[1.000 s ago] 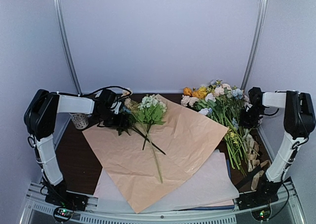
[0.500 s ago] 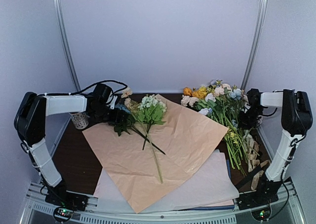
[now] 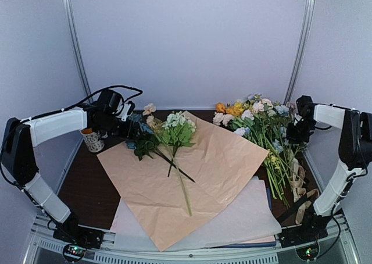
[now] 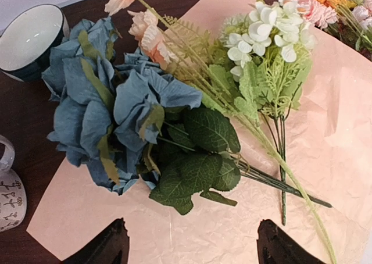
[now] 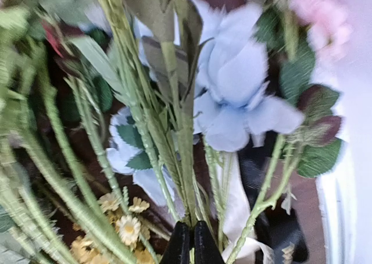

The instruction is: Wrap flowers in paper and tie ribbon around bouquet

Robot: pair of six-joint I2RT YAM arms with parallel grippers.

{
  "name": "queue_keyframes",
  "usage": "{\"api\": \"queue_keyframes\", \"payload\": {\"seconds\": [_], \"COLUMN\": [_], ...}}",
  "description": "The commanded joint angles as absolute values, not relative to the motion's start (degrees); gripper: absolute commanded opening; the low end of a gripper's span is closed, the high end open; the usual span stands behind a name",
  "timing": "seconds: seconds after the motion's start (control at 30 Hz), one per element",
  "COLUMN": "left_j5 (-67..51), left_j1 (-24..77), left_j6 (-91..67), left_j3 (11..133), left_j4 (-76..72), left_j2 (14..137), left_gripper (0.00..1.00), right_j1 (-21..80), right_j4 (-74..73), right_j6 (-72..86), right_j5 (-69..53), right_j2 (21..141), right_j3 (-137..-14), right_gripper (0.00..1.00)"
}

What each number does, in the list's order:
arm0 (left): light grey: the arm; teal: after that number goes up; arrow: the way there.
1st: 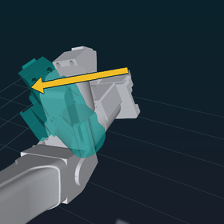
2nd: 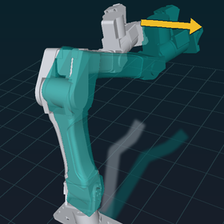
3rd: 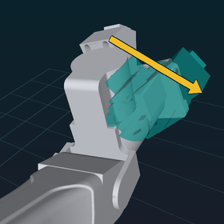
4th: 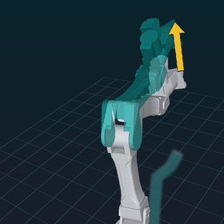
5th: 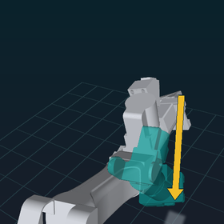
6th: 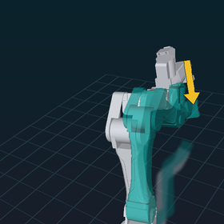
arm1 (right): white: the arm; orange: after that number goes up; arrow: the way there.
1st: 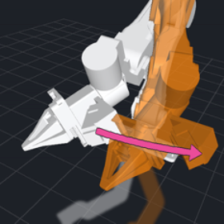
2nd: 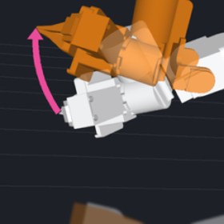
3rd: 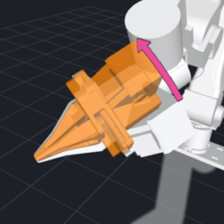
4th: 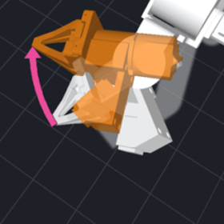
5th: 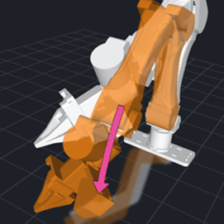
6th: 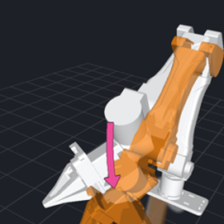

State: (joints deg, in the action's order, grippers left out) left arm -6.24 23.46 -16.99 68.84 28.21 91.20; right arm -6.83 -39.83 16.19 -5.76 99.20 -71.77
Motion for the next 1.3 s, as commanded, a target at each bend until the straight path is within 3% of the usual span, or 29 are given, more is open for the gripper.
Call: {"api": "queue_keyframes", "payload": {"seconds": [0.0,0.3,0.47,0.6,0.7,0.87,1.1,1.27], "left_j5": [-5.2,-5.5,-6.2,-6.0,-6.5,-7.4,-8.9,-9.9], "left_j1": [23.7,23.7,23.7,23.7,23.7,23.7,23.7,23.7], "left_j6": [-14.2,-14.4,-14.4,-14.8,-15.4,-15.7,-16.7,-17.6], "left_j3": [68.9,65.5,63.3,62.5,61.7,60.3,57.0,55.6], "left_j4": [31.4,30.8,29.1,28.9,28.4,27.4,25.3,23.3], "left_j2": [86.8,81.2,77.8,77.9,78.5,79.1,80.1,82.2], "left_gripper": [0.79,0.79,0.79,0.79,0.79,0.79,0.79,0.79], "right_j1": [-6.1,-3.8,5.1,18.3,29.5,43.2,50.2,50.4], "right_j4": [-38.0,-27.9,-24.6,-19.3,-12.7,-11.3,-19.8,-24.3], "right_j6": [14.5,13.9,16.7,27.2,35.5,39.5,40.7,43.1], "right_j5": [1.5,6.1,5.8,-0.3,-3.9,-6.2,-10.7,-14.3], "right_j2": [89.1,70.5,64.4,64.9,70.8,88.8,115.3,125.3], "right_j3": [-71.2,-66.4,-69.2,-70.4,-70.4,-81.7,-100.3,-106.2], "right_gripper": [0.0,0.0,0.0,0.0,0.0,0.0,0.0,0.0]}}
